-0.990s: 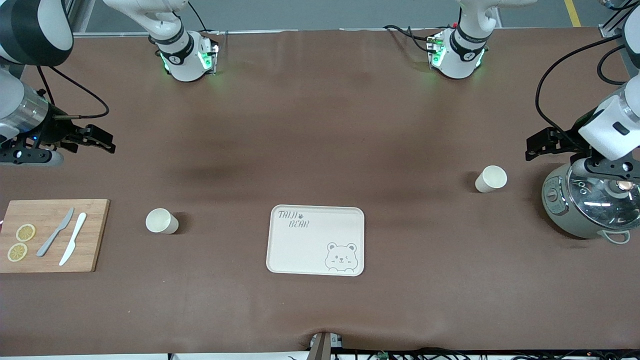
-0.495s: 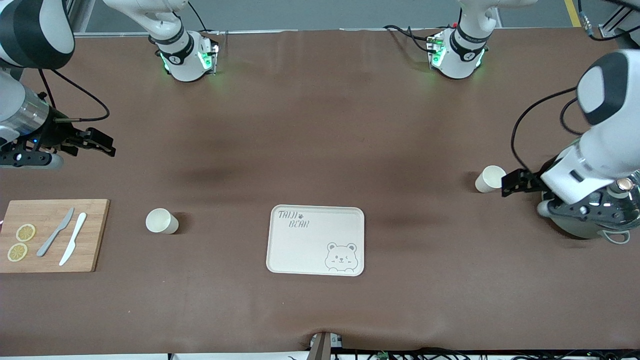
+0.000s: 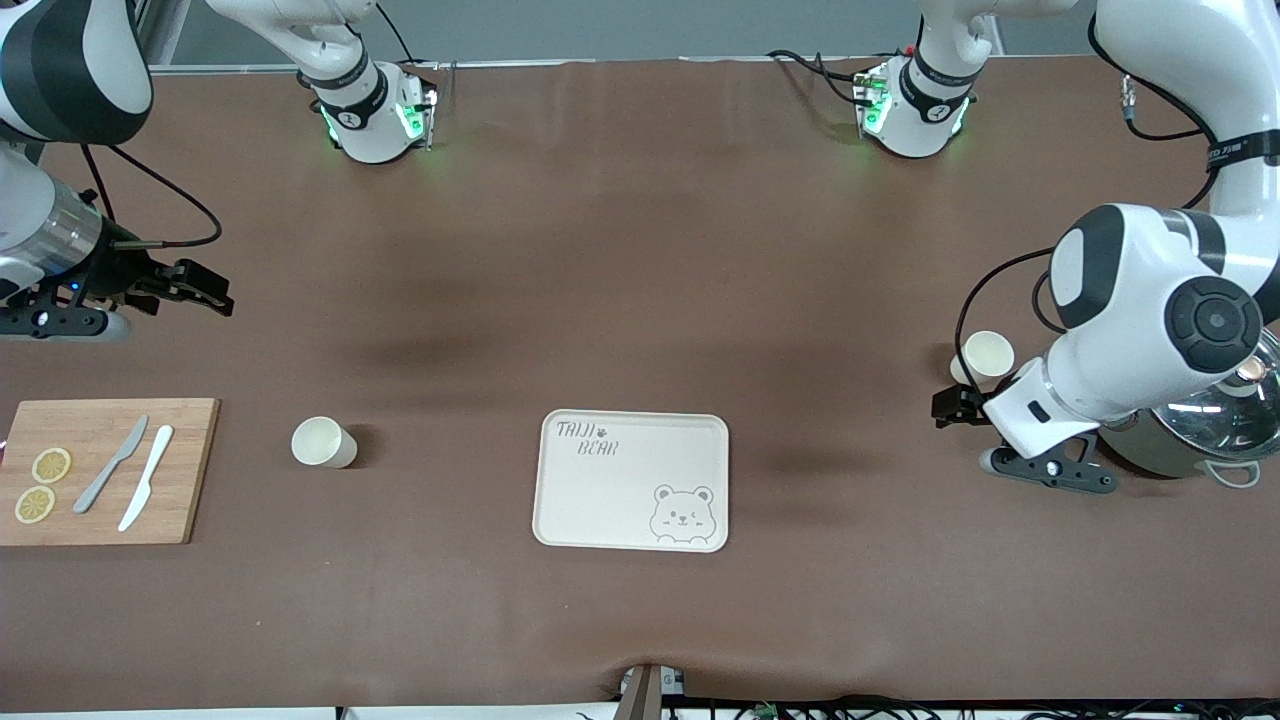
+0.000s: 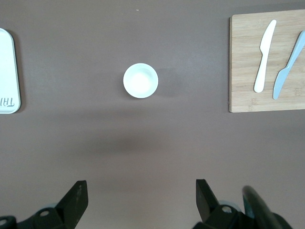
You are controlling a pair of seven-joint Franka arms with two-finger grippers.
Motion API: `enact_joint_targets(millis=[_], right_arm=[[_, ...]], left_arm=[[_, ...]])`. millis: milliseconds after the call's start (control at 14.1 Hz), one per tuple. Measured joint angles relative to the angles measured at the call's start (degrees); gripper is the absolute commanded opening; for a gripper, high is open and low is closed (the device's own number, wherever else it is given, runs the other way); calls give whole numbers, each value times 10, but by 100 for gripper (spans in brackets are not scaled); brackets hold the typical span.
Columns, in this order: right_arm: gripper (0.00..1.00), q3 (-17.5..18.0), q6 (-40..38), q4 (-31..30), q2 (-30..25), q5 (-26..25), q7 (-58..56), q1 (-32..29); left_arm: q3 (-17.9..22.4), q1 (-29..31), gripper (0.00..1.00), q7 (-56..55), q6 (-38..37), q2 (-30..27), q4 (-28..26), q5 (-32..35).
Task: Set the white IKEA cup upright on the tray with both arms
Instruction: 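Reach the left gripper down to the cup beside the pot and grasp it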
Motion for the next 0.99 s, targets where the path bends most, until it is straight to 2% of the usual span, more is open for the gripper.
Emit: enact_joint_targets(millis=[212,495,707,990], right_arm=[[100,0,3,0,4,0,0,0],[100,0,5,0,6,0,0,0],[100,0,5,0,7,0,0,0],[100,0,6,0,7,0,0,0]], left_arm=[[0,-4,100,0,55,-10,-55,0],[1,4,100,0,141,-47,-162,4],[2,36,100,24,226,-89,-265,13],[2,93,100,92,275,-144,-361,13]])
